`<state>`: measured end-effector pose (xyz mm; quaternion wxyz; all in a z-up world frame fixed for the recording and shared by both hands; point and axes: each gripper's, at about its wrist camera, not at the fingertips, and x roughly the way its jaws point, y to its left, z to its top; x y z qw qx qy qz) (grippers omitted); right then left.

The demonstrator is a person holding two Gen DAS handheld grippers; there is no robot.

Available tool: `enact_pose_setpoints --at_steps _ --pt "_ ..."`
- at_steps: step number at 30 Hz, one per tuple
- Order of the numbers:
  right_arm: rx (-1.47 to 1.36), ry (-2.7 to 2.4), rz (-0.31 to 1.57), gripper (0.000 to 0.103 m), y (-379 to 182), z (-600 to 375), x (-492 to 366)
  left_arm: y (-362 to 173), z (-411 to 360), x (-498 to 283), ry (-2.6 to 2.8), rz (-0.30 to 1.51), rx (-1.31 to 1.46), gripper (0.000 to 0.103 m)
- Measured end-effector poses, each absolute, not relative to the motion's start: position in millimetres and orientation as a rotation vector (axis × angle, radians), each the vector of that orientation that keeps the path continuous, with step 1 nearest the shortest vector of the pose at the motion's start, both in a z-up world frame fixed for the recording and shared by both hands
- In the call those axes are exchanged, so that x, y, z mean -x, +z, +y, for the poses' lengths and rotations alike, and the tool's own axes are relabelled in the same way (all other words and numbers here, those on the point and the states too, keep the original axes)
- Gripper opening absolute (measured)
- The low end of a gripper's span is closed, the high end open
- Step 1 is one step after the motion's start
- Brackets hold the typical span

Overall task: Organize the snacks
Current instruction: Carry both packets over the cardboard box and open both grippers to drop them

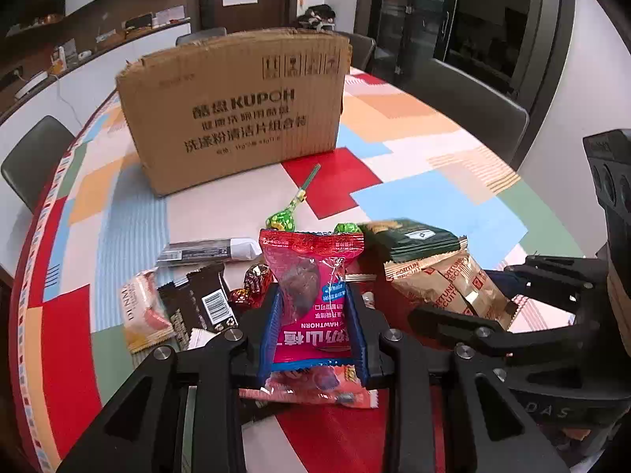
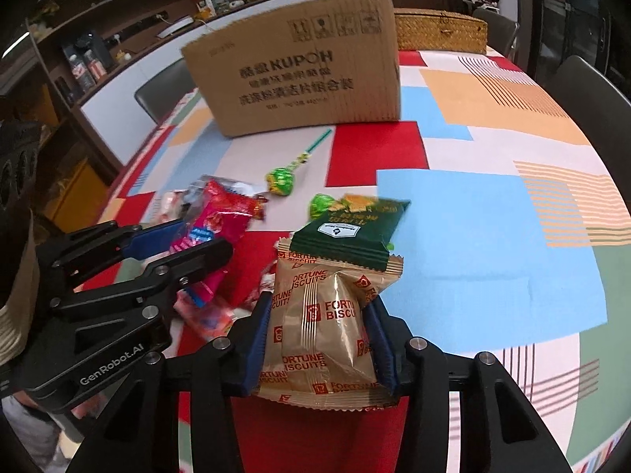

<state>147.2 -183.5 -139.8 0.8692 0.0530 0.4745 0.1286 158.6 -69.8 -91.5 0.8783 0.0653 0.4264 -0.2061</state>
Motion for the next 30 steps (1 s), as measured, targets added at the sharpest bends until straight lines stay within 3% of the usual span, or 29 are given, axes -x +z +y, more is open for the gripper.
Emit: enact_pose_setpoints --at_steps 14,30 --pt "-0.113 0.292 0.860 0.047 -87 -177 -123 -41 -56 -138 -0.403 0.770 -0.104 0.032" --pt "-0.093 0.234 0.671 0.047 -24 -180 -165 22 -43 -184 -0.348 0.634 -0.101 0.032"
